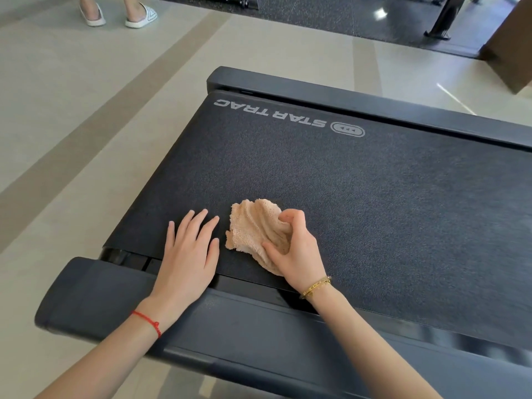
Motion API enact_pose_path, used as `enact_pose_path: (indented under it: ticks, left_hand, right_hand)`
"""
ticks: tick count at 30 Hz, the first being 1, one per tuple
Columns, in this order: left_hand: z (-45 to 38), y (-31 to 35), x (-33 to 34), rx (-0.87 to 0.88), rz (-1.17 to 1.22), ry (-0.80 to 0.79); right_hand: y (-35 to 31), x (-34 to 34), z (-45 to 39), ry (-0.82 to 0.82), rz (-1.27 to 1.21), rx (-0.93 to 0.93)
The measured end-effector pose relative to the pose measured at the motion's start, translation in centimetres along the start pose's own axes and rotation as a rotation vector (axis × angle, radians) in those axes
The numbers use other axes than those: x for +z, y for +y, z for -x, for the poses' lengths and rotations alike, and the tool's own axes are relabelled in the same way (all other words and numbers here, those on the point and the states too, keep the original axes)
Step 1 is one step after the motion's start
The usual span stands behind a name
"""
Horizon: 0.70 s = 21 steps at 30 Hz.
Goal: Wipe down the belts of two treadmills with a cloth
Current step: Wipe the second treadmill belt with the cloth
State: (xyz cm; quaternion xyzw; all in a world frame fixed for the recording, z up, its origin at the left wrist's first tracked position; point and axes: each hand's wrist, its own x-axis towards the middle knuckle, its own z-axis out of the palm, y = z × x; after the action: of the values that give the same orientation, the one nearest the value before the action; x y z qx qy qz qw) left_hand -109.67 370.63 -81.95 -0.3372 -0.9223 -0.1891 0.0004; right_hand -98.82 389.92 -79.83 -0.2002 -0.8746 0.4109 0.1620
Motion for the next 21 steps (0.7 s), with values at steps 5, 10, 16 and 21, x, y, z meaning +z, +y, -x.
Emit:
enact_pose_path:
  ticks: [5,10,16,21]
  left_hand:
    - [0.5,0.2,-0.7,0.021,0.021,0.025]
    - [0.6,0.1,-1.6,0.050,0.044,0.047]
    - [0.3,-0.6,-2.1,0.057,0.043,0.017]
    - [0.4,-0.3,-4.7,0.013,0.056,-0.021]
  right_hand:
    - [-0.3,0.0,-0.3,-0.086,0.046,-0.025]
    - [-0.5,0.3,-0.8,-0.086,0.064,-0.027]
    - [-1.4,0.2,-1.3,-0.099,-0.014,-0.007]
    - [-3.8,-0.9,-2.0,-0.169,-0.095,0.088]
